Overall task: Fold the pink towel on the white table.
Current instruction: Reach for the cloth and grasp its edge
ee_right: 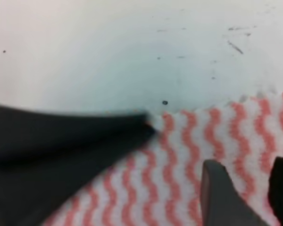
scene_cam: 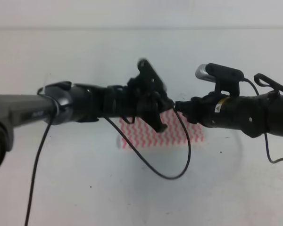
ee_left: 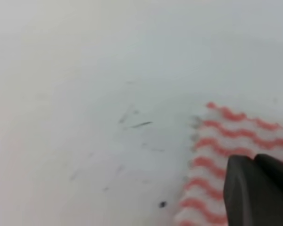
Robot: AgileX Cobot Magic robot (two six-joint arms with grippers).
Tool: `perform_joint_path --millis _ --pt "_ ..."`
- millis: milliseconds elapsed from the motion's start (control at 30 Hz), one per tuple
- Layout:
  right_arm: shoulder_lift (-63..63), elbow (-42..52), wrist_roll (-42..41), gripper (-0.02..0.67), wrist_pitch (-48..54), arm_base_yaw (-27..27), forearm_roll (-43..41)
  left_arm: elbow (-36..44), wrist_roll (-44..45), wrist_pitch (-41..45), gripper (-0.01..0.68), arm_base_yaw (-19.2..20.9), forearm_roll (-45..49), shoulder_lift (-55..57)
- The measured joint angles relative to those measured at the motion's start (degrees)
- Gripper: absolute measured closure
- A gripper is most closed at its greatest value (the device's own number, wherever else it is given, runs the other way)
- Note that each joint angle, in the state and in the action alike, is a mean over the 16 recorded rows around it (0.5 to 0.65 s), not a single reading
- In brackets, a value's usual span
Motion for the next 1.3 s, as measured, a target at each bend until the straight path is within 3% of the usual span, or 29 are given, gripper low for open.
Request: perform_joint_path --millis 400,600,1300 --pt "0.1 -5.9 -3.5 0.567 13.8 -1.5 -0.3 6.0 -30.2 -0.6 0.678 3.0 15.0 -9.2" --pt "0.8 -7.5 -6.4 0.641 18.2 -0.4 1.2 9.7 -40.6 0.9 0.678 3.4 21.9 -10.9" --pt "6.1 -7.7 -7.8 0.667 19.8 0.9 2.9 12.0 -43.8 0.7 0.678 3.4 26.3 -6.2"
